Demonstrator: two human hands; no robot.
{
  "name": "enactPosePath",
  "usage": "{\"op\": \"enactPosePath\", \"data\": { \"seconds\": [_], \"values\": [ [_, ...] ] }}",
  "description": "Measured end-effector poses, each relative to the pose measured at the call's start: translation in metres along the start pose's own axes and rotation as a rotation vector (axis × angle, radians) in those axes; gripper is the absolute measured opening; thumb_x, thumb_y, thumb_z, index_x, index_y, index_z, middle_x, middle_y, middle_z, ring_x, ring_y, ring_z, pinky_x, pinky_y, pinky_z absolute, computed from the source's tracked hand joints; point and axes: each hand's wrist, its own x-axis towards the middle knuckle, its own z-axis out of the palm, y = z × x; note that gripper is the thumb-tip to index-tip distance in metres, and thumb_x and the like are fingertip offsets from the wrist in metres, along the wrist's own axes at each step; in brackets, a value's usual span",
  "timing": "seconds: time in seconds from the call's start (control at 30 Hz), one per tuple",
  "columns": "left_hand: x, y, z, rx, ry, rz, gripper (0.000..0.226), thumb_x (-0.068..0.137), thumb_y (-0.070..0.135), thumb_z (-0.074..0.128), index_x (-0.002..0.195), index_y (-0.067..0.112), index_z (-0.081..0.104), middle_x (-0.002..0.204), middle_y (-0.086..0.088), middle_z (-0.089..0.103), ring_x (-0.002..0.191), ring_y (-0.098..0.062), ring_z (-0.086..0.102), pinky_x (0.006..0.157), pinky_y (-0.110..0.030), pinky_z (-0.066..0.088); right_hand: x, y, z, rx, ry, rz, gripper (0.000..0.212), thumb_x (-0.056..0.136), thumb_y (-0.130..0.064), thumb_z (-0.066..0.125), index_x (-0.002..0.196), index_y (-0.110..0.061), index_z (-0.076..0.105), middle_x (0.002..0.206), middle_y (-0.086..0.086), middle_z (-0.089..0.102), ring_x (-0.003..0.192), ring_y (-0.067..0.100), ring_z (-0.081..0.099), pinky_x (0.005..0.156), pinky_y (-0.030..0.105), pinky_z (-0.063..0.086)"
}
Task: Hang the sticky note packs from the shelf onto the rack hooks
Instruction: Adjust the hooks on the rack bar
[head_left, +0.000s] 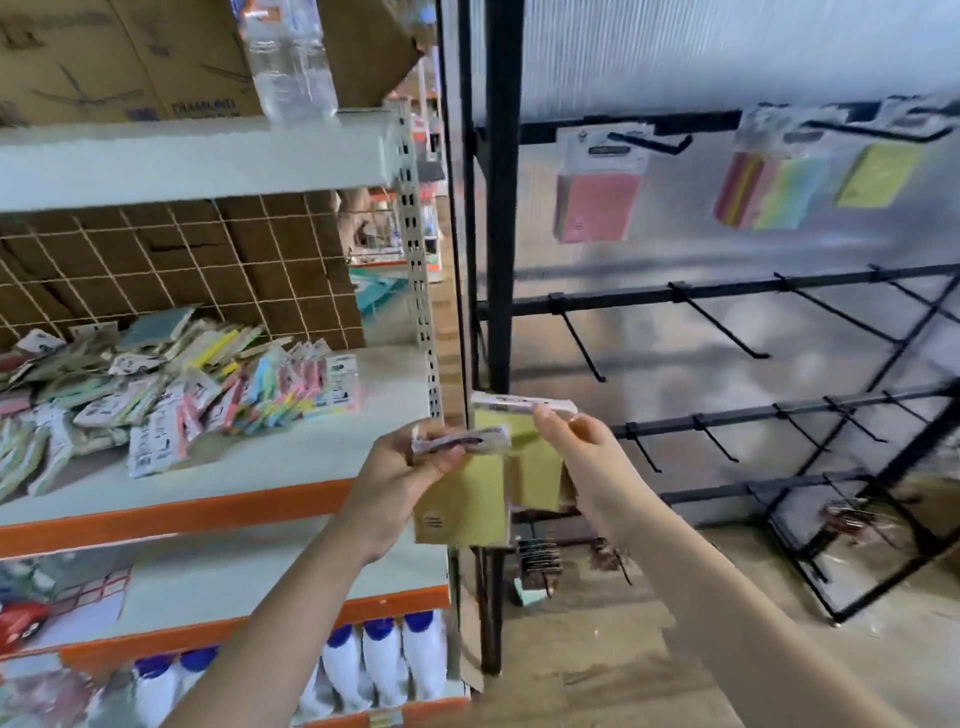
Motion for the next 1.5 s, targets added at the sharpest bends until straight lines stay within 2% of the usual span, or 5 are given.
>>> {"op": "enactPosePath", "data": {
  "seconds": [0.07, 0.37, 0.5, 0.8, 1.5],
  "values": [
    [0.003, 0.001, 0.039, 0.04, -0.039, 0.012, 0.008, 0.076, 0.023, 0.064, 0.078, 0.02, 0.071, 0.074, 0.003, 0.065, 0.074, -0.007, 0.058, 0.068, -0.014, 0.045, -0.012, -0.007, -0.031, -0.025, 0.1, -0.099, 0.029, 0.079, -0.052, 0.063, 0.085, -0.024, 0.061, 0.062, -0.019, 0.067, 0.053, -0.007, 0.059, 0.047, 0.01, 0.043],
    [0.027, 0.003, 0.196, -0.089, -0.051, -0.034, 0.011, 0.068, 0.031, 0.068, 0.078, 0.026, 0.072, 0.083, 0.003, 0.07, 0.09, -0.02, 0.062, 0.088, -0.035, 0.044, -0.072, -0.032, -0.17, -0.071, 0.372, -0.349, 0.009, 0.093, -0.021, 0.06, 0.092, -0.028, 0.067, 0.081, -0.018, 0.071, 0.069, -0.003, 0.061, 0.06, 0.016, 0.048],
    [0.042, 0.013, 0.261, -0.193, -0.039, -0.075, 0.033, 0.064, 0.032, 0.07, 0.093, 0.017, 0.069, 0.091, -0.001, 0.073, 0.095, -0.021, 0.065, 0.085, -0.032, 0.05, -0.093, -0.052, -0.224, -0.081, 0.545, -0.421, 0.012, 0.095, -0.022, 0.057, 0.094, -0.03, 0.066, 0.082, -0.015, 0.072, 0.073, 0.002, 0.063, 0.063, 0.023, 0.051],
    [0.101, 0.038, 0.342, -0.295, -0.038, -0.052, 0.008, 0.074, 0.029, 0.07, 0.069, 0.036, 0.073, 0.069, 0.006, 0.071, 0.061, -0.011, 0.067, 0.059, -0.033, 0.054, -0.091, -0.091, -0.317, -0.024, 0.805, -0.417, 0.014, 0.097, -0.032, 0.052, 0.087, -0.025, 0.058, 0.068, -0.014, 0.066, 0.059, 0.0, 0.062, 0.053, 0.031, 0.053],
    [0.273, 0.093, 0.444, -0.142, -0.169, 0.277, 0.007, 0.086, 0.019, 0.065, 0.086, 0.014, 0.061, 0.071, 0.005, 0.072, 0.065, -0.009, 0.068, 0.052, -0.019, 0.05, 0.06, -0.199, -0.433, -0.366, 0.813, -0.573, 0.031, 0.093, -0.029, 0.056, 0.077, -0.003, 0.052, 0.062, -0.006, 0.055, 0.057, 0.007, 0.048, 0.051, 0.022, 0.036]
  ]
}}
